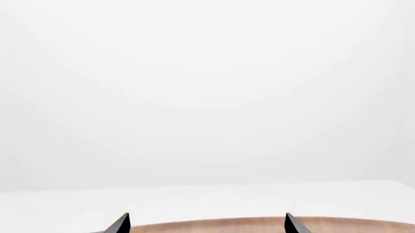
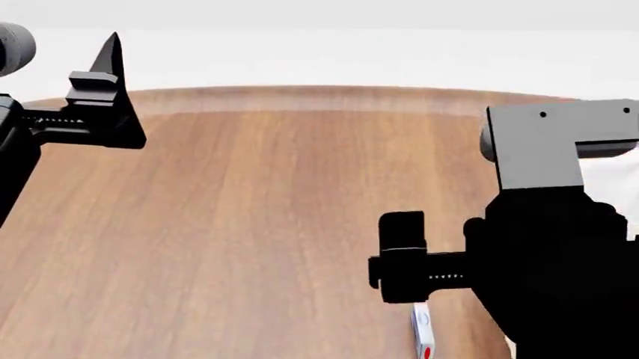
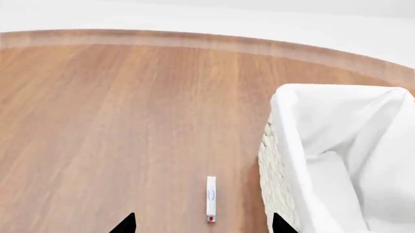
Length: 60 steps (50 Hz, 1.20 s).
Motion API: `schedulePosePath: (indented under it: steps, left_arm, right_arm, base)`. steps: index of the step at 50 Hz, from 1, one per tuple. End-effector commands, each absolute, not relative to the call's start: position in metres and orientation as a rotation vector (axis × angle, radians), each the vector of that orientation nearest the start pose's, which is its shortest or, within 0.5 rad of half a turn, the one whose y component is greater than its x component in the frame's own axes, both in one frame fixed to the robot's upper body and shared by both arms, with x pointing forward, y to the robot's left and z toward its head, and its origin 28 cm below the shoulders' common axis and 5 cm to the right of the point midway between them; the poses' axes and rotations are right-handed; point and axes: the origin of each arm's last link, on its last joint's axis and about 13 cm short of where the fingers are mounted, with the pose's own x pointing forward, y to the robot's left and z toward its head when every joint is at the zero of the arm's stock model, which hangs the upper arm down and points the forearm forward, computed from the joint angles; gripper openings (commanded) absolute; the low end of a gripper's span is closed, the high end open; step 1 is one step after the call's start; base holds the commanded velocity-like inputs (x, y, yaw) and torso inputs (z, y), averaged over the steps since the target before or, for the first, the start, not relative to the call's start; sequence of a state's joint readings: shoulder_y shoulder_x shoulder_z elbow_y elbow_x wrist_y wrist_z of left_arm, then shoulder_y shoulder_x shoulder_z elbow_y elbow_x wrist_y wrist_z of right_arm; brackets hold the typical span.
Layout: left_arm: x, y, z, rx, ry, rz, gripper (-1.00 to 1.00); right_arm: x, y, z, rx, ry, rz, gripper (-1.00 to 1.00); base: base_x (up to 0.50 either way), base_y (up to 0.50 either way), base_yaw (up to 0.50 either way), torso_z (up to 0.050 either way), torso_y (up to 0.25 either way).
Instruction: Pick up the alphabet soup and the cream cheese box, and put them in the basket.
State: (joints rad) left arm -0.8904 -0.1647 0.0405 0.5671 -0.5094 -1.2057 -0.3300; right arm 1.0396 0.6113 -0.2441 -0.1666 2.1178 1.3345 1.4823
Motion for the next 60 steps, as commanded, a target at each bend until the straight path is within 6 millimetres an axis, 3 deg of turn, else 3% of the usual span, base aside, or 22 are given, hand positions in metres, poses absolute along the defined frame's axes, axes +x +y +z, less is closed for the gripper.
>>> schedulePosePath:
  steps: [1, 14, 33, 41, 60]
  left_arm:
    - [0.276, 0.202, 0.267, -0.008, -0.203, -0.073, 1.0]
    - [0.279, 0.203, 0.265, -0.006, -0.193, -0.066, 1.0]
    - [0.283, 0.205, 0.264, -0.002, -0.186, -0.054, 1.0]
    - [0.285, 0.207, 0.265, -0.007, -0.185, -0.046, 1.0]
    - [0.287, 0.207, 0.26, -0.003, -0.174, -0.043, 1.0]
  right_arm:
    - [0.214, -0.134, 0.263, -0.049, 0.694, 0.045, 1.0]
    - [0.18, -0.131, 0.236, -0.033, 0.842, 0.088, 1.0]
    - [0.145, -0.15, 0.214, 0.079, 0.909, 0.003, 1.0]
    - [0.12, -0.16, 0.205, 0.136, 0.932, -0.076, 1.0]
    - [0.108, -0.172, 0.192, 0.194, 0.958, -0.13, 1.0]
  base:
    - [0.0, 0.0, 0.0, 0.0, 0.0]
    - [0.0, 0.0, 0.0, 0.0, 0.0]
    - [0.0, 0.0, 0.0, 0.0, 0.0]
    - [0.0, 0.0, 0.0, 0.0, 0.0]
    - [0.0, 0.0, 0.0, 0.0, 0.0]
